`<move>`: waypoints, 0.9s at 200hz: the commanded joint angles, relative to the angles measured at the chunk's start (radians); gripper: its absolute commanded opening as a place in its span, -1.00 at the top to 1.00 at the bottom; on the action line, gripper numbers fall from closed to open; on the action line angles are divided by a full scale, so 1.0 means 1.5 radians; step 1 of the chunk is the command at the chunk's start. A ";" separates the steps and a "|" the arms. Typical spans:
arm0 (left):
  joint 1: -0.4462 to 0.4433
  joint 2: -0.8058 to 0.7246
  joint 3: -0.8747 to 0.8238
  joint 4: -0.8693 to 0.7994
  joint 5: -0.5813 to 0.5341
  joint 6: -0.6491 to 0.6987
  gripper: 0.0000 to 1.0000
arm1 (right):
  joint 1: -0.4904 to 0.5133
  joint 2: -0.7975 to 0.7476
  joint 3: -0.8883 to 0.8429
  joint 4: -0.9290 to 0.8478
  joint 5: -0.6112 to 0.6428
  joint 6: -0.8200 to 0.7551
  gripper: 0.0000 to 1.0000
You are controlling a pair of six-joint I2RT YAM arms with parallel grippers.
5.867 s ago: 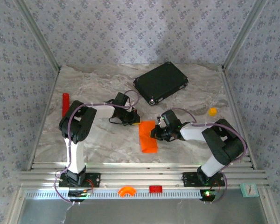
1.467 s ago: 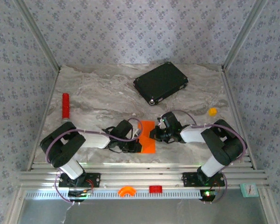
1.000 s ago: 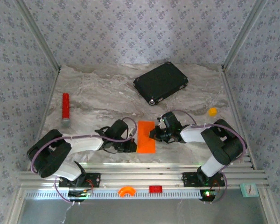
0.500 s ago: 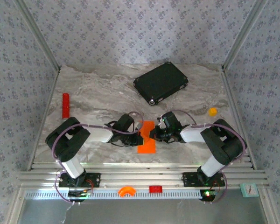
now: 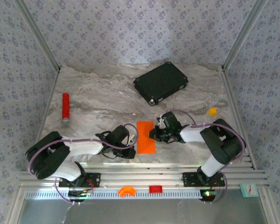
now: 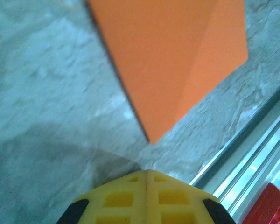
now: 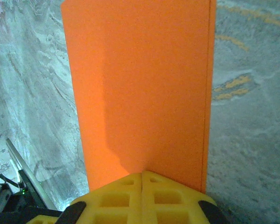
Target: Fold a paper plane with a square sheet of paper (pick it up from the middle)
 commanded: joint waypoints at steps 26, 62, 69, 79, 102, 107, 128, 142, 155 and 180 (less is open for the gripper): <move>0.003 -0.049 0.045 -0.016 -0.047 0.001 0.87 | -0.002 0.040 -0.048 -0.158 0.106 -0.001 1.00; 0.007 0.062 0.111 0.080 0.024 -0.038 0.84 | 0.000 0.032 -0.036 -0.172 0.106 -0.002 1.00; 0.007 0.078 0.120 0.077 0.028 -0.039 0.83 | 0.000 0.030 -0.033 -0.175 0.104 -0.003 1.00; 0.007 0.098 0.120 0.071 0.022 -0.036 0.83 | 0.000 0.023 -0.031 -0.176 0.101 -0.003 1.00; 0.008 0.130 0.089 0.066 0.021 -0.022 0.83 | -0.004 -0.001 -0.029 -0.142 0.068 0.004 1.00; 0.008 0.135 0.081 0.068 0.021 -0.020 0.83 | -0.005 -0.006 -0.023 -0.138 0.065 0.004 1.00; 0.008 0.148 0.049 0.081 0.017 -0.025 0.83 | -0.002 -0.029 0.021 -0.152 0.057 -0.006 1.00; 0.007 0.132 0.033 0.089 0.013 -0.033 0.83 | 0.001 -0.062 0.047 -0.175 0.070 -0.015 0.96; 0.008 0.105 0.029 0.087 -0.001 -0.038 0.82 | 0.000 -0.108 0.051 -0.205 0.101 -0.016 0.89; 0.008 0.052 0.055 0.057 -0.031 -0.039 0.80 | -0.015 -0.223 0.026 -0.290 0.181 -0.016 0.68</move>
